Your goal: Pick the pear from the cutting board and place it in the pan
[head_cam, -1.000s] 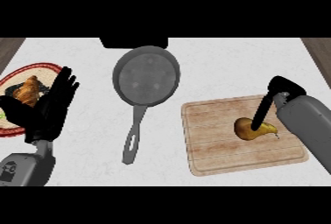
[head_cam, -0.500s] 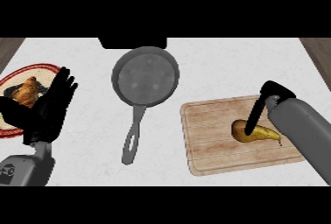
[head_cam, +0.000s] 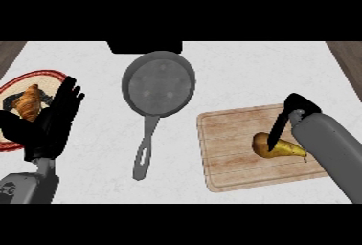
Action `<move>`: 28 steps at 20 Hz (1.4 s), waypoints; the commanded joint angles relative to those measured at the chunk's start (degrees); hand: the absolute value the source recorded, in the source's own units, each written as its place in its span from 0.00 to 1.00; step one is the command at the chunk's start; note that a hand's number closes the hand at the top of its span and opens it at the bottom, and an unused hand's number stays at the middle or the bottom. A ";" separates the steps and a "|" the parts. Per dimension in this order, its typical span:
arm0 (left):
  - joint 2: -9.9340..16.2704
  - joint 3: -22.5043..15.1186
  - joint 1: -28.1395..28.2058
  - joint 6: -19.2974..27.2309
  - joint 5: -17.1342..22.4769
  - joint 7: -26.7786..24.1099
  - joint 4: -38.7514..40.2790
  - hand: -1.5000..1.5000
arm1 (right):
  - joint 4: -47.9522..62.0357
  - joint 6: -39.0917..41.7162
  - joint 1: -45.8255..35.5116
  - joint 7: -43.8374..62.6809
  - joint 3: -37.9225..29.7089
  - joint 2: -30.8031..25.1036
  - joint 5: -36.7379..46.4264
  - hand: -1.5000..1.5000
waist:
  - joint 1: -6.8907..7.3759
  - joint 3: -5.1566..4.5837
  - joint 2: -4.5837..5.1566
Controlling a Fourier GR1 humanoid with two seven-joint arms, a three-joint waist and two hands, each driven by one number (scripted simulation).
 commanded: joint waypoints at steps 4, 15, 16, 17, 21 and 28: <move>-0.16 0.73 -1.09 -0.51 0.00 2.15 -1.14 0.50 | 5.18 -0.57 0.45 4.74 0.61 4.77 4.06 1.00 | 0.59 0.46 0.63; -1.26 0.83 -0.90 0.43 -2.04 3.91 -3.05 0.50 | 2.98 -2.58 3.09 1.00 -2.17 4.55 9.18 1.00 | 0.29 0.46 0.51; -1.73 0.71 0.22 -0.43 -2.24 2.03 -1.61 0.50 | -0.27 -2.10 3.28 3.11 -2.36 3.70 9.56 1.00 | -0.05 0.43 0.42; -1.61 0.45 1.58 0.38 -3.07 2.33 -4.30 0.50 | 0.83 -3.84 3.20 2.52 -2.61 4.95 10.66 1.00 | 0.33 0.45 0.43; -2.42 -1.91 -2.10 -0.97 -3.05 3.07 -2.49 0.50 | -4.42 -7.14 -7.70 3.73 4.67 21.39 15.68 1.00 | 4.14 0.32 0.60; -4.30 -4.69 -5.47 -3.18 -2.93 2.10 -0.83 0.50 | -0.73 -9.82 -26.30 2.33 10.90 30.17 23.68 1.00 | 10.93 -0.07 1.63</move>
